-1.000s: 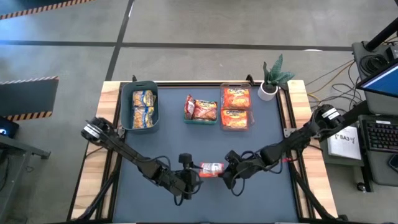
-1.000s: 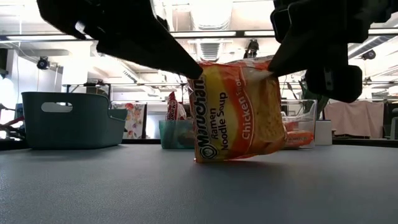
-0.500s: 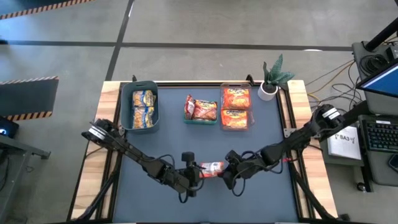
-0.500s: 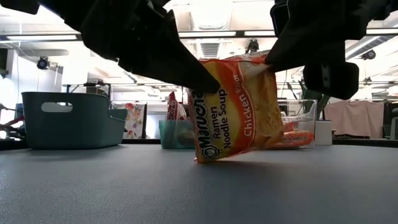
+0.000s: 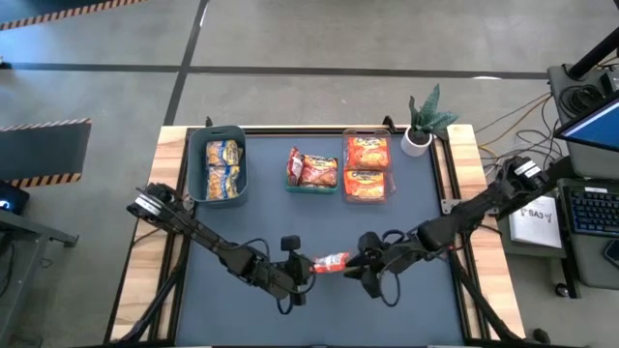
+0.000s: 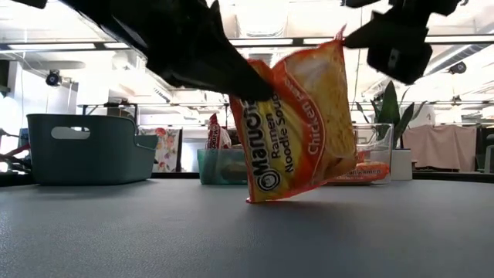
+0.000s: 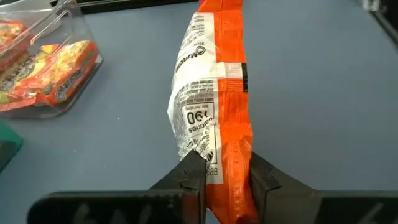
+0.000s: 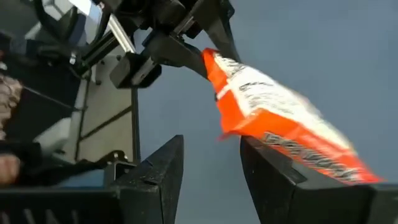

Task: Sort Maruchan noodles
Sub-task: Put the orange noodle pack into the transparent bin

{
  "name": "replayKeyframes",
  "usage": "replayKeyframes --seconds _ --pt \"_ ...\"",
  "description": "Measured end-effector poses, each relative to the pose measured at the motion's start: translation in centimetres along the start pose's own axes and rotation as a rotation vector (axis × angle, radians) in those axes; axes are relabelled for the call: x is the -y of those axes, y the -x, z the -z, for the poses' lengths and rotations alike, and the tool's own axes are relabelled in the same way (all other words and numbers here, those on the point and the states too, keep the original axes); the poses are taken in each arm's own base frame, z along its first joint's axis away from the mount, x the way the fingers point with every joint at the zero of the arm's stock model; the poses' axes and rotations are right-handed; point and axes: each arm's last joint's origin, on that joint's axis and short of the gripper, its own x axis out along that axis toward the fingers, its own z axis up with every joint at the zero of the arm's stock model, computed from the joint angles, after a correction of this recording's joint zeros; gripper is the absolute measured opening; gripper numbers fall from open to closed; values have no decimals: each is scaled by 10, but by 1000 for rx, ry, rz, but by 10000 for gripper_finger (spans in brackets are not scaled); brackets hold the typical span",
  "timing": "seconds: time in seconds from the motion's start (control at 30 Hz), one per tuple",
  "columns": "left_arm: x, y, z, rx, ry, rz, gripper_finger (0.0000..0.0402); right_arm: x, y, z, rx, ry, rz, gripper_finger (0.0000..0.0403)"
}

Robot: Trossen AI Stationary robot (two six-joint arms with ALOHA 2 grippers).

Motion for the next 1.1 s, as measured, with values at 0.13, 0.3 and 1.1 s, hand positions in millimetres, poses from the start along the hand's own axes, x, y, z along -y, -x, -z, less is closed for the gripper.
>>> replayKeyframes --seconds 0.13,0.3,1.1 --pt "-1 10 -8 12 0 15 38 -4 17 -2 28 91 28 151" --pt "-6 23 -23 46 27 32 40 -12 26 1 74 237 35 152" --pt "-4 41 -36 78 20 152 40 -46 4 -9 6 552 126 154"
